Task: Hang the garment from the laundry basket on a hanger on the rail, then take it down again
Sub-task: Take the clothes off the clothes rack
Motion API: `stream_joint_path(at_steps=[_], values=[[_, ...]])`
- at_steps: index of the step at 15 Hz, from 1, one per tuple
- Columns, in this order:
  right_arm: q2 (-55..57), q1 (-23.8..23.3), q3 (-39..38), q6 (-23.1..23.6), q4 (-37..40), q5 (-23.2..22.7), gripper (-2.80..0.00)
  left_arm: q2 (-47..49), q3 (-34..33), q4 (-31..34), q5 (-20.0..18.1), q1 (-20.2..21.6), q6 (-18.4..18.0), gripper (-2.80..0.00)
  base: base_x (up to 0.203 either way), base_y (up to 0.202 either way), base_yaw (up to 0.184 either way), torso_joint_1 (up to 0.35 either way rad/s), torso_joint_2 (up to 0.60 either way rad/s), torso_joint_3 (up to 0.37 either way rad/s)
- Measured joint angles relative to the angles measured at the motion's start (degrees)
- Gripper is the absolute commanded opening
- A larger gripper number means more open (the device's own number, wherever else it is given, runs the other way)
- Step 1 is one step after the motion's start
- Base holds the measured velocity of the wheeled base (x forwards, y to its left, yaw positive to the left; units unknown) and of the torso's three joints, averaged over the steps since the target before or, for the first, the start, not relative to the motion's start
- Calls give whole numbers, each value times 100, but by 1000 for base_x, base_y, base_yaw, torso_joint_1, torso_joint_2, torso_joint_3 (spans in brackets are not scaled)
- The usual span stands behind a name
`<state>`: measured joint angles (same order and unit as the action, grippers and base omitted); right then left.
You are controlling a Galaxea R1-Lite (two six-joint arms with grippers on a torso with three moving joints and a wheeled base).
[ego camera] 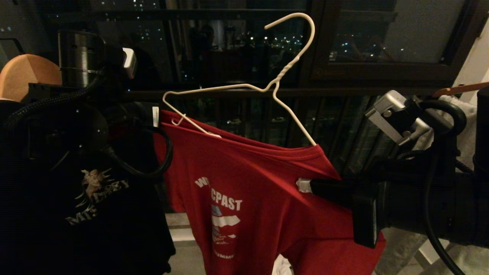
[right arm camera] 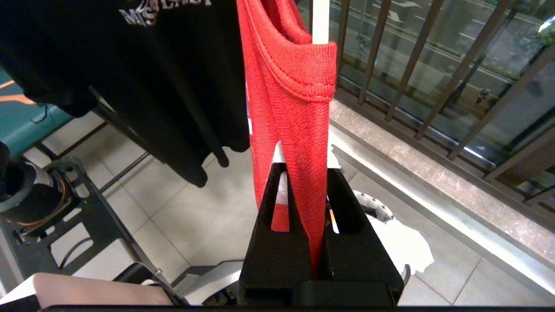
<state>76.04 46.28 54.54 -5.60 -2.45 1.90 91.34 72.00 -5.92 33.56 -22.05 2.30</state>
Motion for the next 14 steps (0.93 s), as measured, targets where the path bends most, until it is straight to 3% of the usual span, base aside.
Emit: stream_joint_path(at_steps=[9,14], values=[[5,-6,0,6,4,0,-280,-361,0,10,32,26,-14,-280,0,0,0,0,0,0],[-65,6,-2,9,24,-26,-280,-111,16,-9,61,26,-11,-280,0,0,0,0,0,0]])
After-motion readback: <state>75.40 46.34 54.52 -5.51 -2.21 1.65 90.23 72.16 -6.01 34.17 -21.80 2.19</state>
